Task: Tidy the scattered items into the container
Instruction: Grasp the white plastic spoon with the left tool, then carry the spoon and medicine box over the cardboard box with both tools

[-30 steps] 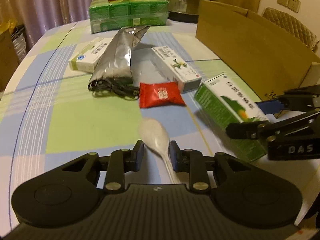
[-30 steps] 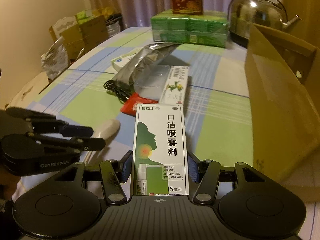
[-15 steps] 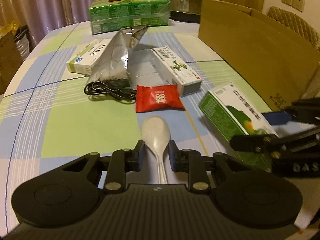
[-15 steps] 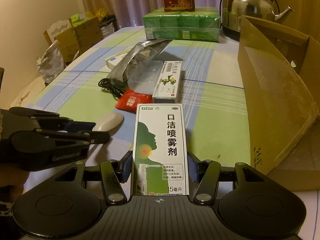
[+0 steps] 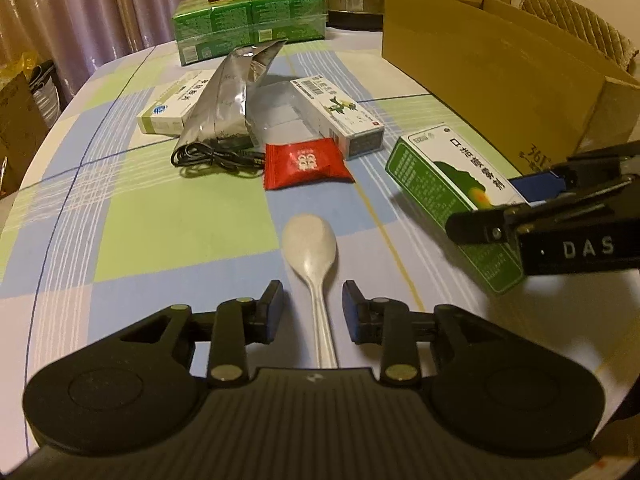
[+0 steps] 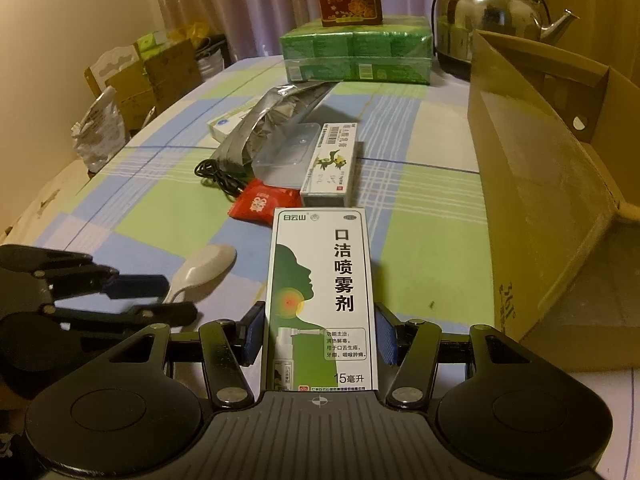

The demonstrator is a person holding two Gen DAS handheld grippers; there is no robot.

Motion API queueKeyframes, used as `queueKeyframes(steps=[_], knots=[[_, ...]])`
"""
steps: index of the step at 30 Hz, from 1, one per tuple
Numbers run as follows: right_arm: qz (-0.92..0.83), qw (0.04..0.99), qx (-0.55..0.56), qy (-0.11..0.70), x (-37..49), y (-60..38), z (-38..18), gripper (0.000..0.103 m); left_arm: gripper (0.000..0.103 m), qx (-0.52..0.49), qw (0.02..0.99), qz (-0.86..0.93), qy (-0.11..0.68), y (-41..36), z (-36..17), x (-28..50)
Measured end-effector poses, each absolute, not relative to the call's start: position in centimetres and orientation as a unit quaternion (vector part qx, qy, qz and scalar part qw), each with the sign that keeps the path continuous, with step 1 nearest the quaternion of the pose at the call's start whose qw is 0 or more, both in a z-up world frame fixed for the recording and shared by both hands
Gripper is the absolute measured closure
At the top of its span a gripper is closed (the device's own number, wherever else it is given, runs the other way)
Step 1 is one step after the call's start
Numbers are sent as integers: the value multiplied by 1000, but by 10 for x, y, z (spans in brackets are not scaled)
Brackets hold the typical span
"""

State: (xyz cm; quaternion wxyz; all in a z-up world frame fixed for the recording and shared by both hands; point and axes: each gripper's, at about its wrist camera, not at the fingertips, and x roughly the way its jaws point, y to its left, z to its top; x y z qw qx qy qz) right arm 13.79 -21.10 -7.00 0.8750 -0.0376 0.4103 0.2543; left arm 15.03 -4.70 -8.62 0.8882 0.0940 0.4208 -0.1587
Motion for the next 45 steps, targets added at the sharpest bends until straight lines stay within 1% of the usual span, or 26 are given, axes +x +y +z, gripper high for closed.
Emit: queueKeyframes(steps=[2,3,4,5,6,14,27,35,45], knots=[[254,875,-37,411,137,-211,-70,51,76,90,889,-157,421,-46,-87,149],[255,875,-37,411,136,-211,-69,51,79,87,889,-157,421,-46,-87,150],[255,875,-37,411,135,-210,-69,51,83,84,889,-158,422,-46,-87,150],[255,874,-38,411,134,-210,-69,51,94,82,888,-160,423,-46,-86,151],[255,874,-37,411,133,-210,-70,51,99,83,887,-161,424,-47,-86,152],[253,876,-33,409,125,-210,-66,51,99,91,889,-174,413,-47,-73,147],[246,889,-29,384,104,-211,-41,51,99,91,900,-175,390,-43,-43,129],[236,904,-22,355,91,-221,-13,51,99,94,910,-178,363,-49,-13,117],[200,928,-10,314,85,-256,29,51,99,99,916,-214,325,-88,27,112]])
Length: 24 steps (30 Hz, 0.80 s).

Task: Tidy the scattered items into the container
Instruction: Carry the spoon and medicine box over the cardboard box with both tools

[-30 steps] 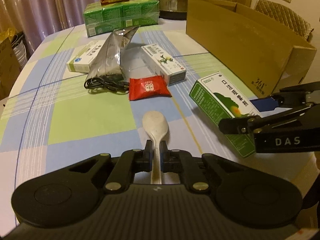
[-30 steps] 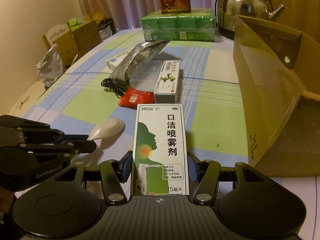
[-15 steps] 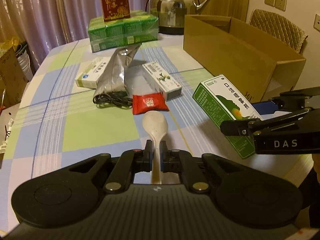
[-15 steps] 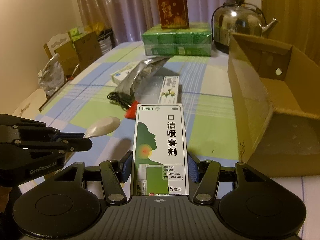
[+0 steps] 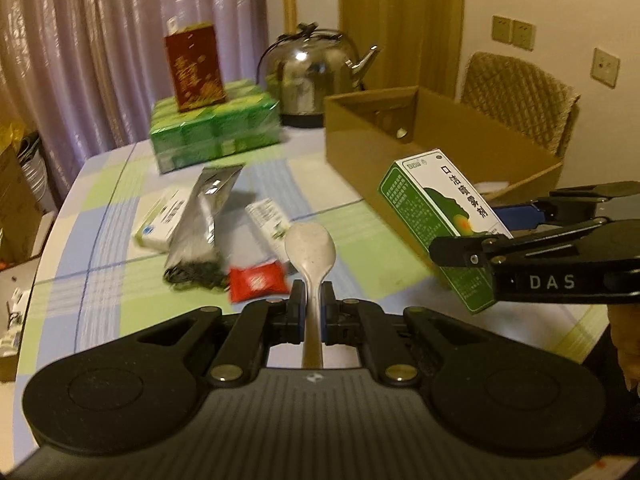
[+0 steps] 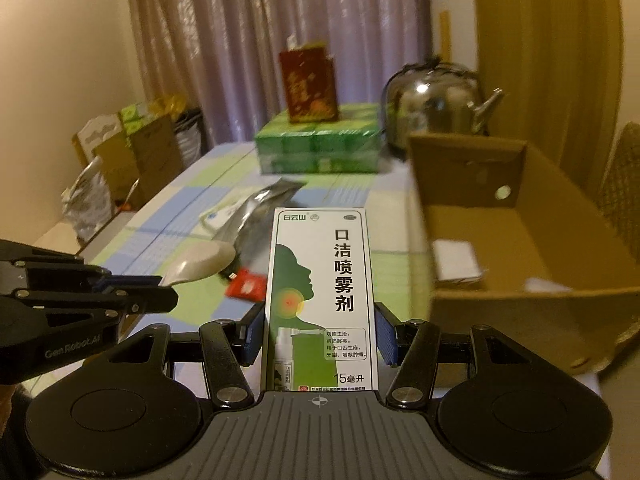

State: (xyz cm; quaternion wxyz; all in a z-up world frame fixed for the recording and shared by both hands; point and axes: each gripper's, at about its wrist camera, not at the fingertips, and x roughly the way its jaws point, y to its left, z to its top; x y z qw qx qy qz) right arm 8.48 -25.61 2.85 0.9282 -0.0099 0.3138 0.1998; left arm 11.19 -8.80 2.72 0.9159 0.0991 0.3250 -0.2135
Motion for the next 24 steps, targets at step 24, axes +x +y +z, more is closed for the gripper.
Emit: queueKeyframes(steps=[24], knots=[[88,957,26,274,144,-387,77,51,99,95,899,-326,278,-224,70,170]])
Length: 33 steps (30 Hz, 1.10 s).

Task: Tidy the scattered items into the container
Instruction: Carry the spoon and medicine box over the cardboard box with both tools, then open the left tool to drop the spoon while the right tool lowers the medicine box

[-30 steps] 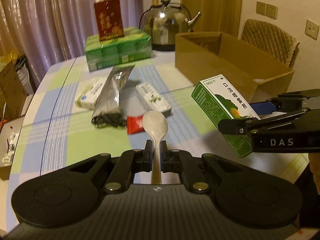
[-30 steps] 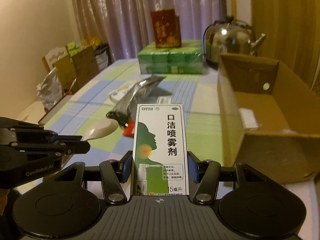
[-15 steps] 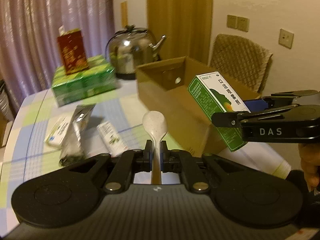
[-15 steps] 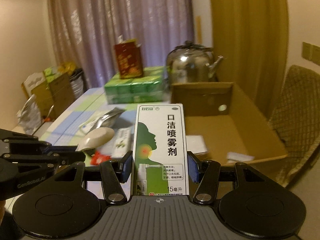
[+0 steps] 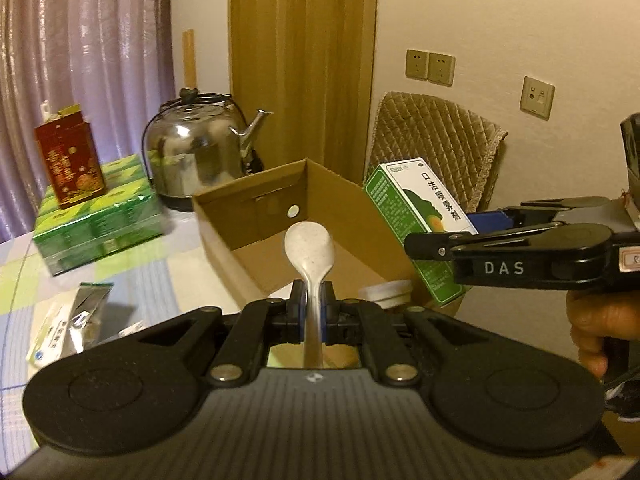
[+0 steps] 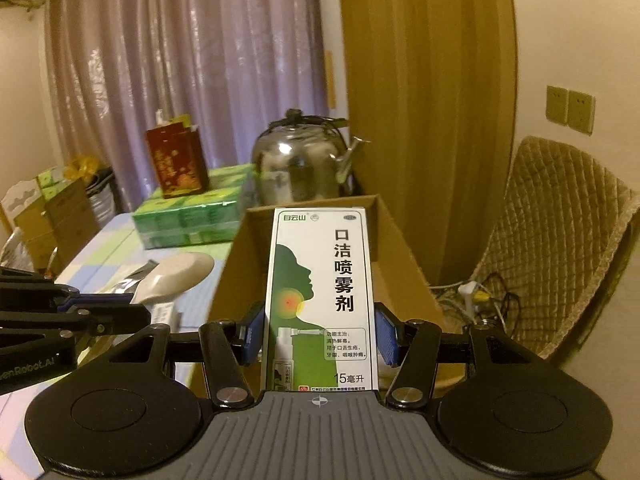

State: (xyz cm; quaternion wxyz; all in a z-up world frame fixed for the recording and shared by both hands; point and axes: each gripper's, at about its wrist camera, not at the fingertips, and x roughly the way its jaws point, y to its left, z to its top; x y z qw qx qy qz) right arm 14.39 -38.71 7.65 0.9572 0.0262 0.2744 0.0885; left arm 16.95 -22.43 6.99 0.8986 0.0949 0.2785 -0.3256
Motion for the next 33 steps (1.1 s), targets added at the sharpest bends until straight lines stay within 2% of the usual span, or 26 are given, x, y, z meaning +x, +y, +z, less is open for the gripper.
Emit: queueKeyframes(steps=[13,33], knots=[[79,949,38,302,205,-413,49,51,99,112,880,-342,309,-280,29,218],[79,939,40,332,235,-420,17,51,98,103,871,-330,350,-301,-19,257]])
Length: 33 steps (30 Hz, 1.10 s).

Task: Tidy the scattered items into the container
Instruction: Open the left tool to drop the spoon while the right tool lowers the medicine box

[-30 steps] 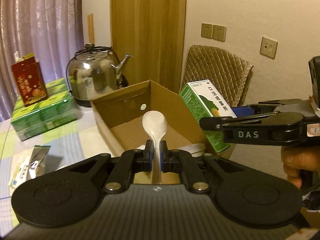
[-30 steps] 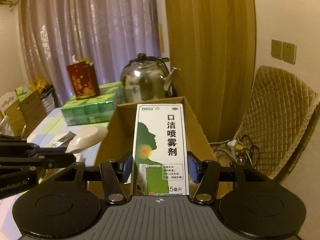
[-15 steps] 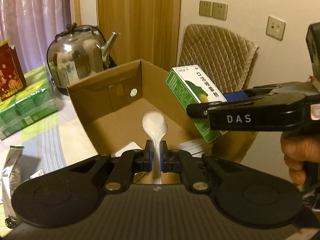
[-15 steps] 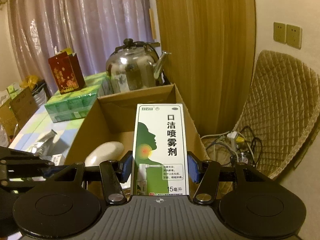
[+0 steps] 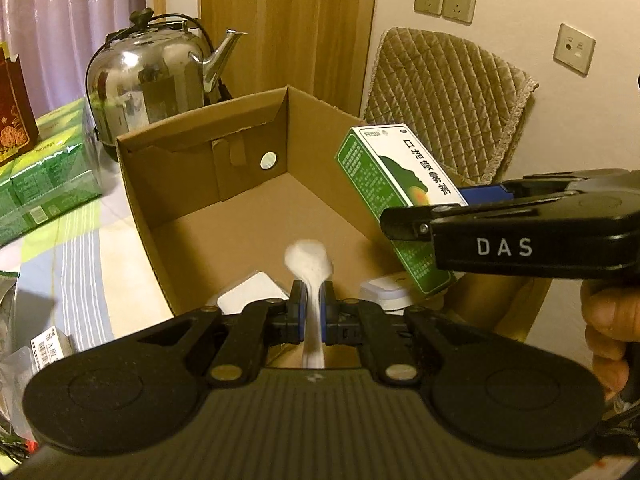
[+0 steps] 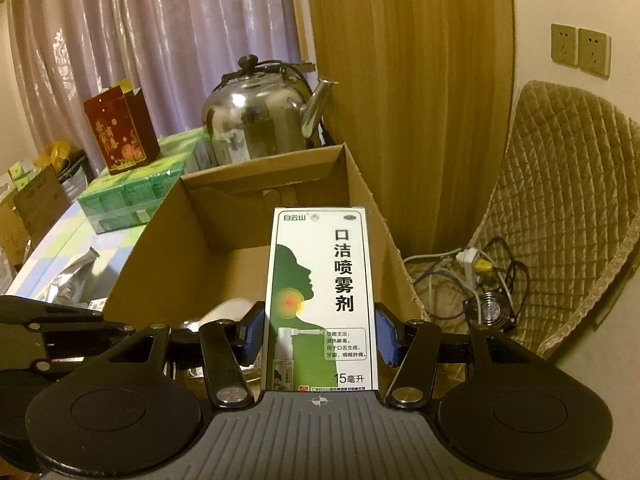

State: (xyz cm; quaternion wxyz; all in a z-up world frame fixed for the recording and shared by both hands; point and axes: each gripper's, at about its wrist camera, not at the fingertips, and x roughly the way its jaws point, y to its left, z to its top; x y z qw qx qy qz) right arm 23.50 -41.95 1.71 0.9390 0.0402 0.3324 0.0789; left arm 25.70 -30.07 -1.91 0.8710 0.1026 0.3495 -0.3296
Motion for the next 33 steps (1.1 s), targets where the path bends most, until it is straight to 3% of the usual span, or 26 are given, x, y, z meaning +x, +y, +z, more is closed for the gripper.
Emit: queueKeyframes(steps=[33], knots=[[124,915,-13,383,244,-374,0,50,95,69,900,-295,312,-242,21,235]])
